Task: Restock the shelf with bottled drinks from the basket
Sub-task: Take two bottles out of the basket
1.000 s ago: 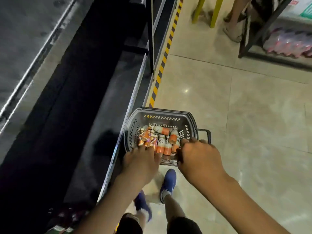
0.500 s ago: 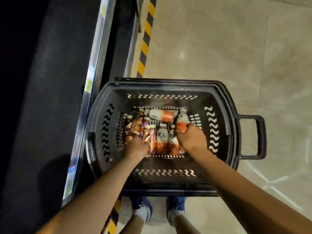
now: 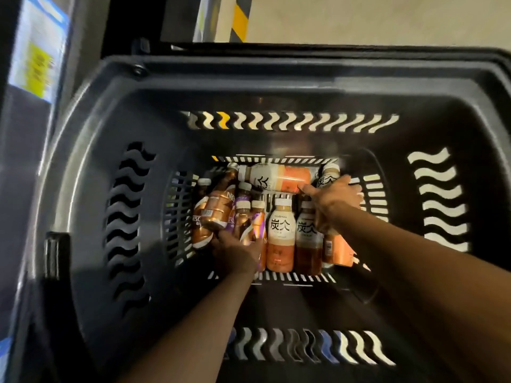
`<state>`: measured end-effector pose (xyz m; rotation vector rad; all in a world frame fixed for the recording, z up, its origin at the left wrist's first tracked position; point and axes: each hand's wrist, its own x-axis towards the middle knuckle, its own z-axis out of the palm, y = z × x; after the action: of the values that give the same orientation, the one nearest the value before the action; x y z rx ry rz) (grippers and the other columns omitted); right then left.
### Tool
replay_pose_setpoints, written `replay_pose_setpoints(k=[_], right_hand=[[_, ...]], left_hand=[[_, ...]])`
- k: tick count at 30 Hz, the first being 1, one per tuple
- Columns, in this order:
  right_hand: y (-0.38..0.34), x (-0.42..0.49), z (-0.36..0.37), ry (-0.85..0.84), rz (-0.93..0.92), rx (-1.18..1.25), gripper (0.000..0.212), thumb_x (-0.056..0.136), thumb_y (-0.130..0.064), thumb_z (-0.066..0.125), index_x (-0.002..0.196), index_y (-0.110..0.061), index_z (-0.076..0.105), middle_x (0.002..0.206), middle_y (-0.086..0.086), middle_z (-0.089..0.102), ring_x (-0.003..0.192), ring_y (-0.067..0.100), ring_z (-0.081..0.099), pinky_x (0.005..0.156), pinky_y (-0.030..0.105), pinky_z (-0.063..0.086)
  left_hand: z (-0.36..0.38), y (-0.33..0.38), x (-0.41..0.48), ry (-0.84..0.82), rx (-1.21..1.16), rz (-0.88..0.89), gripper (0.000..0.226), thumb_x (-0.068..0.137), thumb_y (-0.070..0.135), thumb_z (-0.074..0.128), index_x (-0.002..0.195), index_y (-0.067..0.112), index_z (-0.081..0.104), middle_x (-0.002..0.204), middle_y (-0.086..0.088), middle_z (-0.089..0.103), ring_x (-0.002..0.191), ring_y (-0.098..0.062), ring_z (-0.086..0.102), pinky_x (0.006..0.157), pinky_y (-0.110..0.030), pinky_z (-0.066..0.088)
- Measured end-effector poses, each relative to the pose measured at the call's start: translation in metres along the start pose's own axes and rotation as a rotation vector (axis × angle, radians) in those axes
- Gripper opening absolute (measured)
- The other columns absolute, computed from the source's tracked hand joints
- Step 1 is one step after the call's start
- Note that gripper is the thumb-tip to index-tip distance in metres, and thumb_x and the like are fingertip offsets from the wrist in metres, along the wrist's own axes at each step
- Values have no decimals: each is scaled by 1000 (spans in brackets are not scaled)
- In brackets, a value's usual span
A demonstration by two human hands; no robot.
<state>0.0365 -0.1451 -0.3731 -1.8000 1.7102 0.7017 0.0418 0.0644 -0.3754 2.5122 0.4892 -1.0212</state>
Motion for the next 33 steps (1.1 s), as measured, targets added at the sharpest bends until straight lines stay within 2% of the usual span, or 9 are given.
replay_pose_setpoints(k=[3, 6, 8, 11, 16, 19, 23, 29, 33], right_hand=[[7, 1, -5, -47, -9, 9, 100, 67, -49, 87, 142, -6, 37, 143, 21, 43, 131, 37, 44, 105, 49, 45], [23, -17, -14, -156, 50, 185, 50, 68, -31, 89, 100, -5, 62, 108, 16, 67, 85, 27, 65, 70, 35, 56], [36, -44, -33, -300, 79, 397, 26, 74, -18, 84, 89, -10, 64, 100, 16, 73, 75, 25, 66, 66, 34, 55], [48, -109, -83, -384, -22, 575, 33, 75, -10, 83, 99, -18, 62, 95, 3, 70, 94, 23, 68, 79, 33, 55], [45, -254, -207, -399, -206, 659, 29, 80, -3, 76, 93, -23, 60, 95, 5, 74, 81, 16, 69, 66, 22, 55], [36, -330, -280, -352, -295, 681, 31, 80, -10, 77, 104, -20, 61, 92, 1, 71, 84, 21, 69, 60, 23, 52], [22, -441, -390, -258, -393, 725, 43, 79, -20, 80, 111, -29, 54, 104, 0, 67, 93, 19, 67, 81, 42, 58], [5, -590, -544, -96, -693, 737, 51, 79, -20, 80, 122, -19, 51, 100, -3, 65, 88, 15, 66, 71, 30, 56], [13, -672, -610, -77, -868, 742, 46, 80, -20, 80, 115, -26, 51, 97, -7, 65, 81, 6, 65, 65, 22, 54]], left_hand=[[-3, 6, 5, -86, -17, -84, 89, 68, 46, 84, 141, 19, 41, 142, -13, 45, 125, -35, 51, 94, -42, 48], [-24, 23, -15, -220, -117, -170, 88, 71, 41, 83, 146, 24, 39, 146, -11, 46, 131, -36, 47, 103, -52, 45], [-51, 37, -45, -287, -195, -158, 76, 79, 32, 79, 145, 23, 42, 144, -8, 49, 130, -33, 48, 99, -45, 48], [-104, 64, -105, -432, -266, -97, 55, 89, 23, 70, 140, 22, 47, 119, 6, 52, 115, -24, 54, 73, -26, 47], [-207, 112, -217, -560, -367, -3, 26, 84, 22, 70, 108, 29, 64, 103, 0, 67, 90, -16, 62, 76, -30, 49], [-269, 144, -286, -534, -462, 60, 35, 82, 26, 73, 113, 31, 57, 108, -3, 66, 97, -24, 65, 90, -45, 53], [-370, 180, -390, -511, -605, 128, 34, 83, 31, 74, 109, 31, 53, 110, -9, 67, 97, -28, 68, 89, -49, 55], [-511, 218, -530, -512, -801, 320, 32, 88, 35, 67, 118, 27, 59, 108, -11, 72, 94, -28, 70, 87, -51, 57], [-578, 213, -620, -379, -926, 413, 43, 76, 43, 73, 113, 26, 61, 97, -10, 75, 89, -29, 73, 85, -57, 57]])
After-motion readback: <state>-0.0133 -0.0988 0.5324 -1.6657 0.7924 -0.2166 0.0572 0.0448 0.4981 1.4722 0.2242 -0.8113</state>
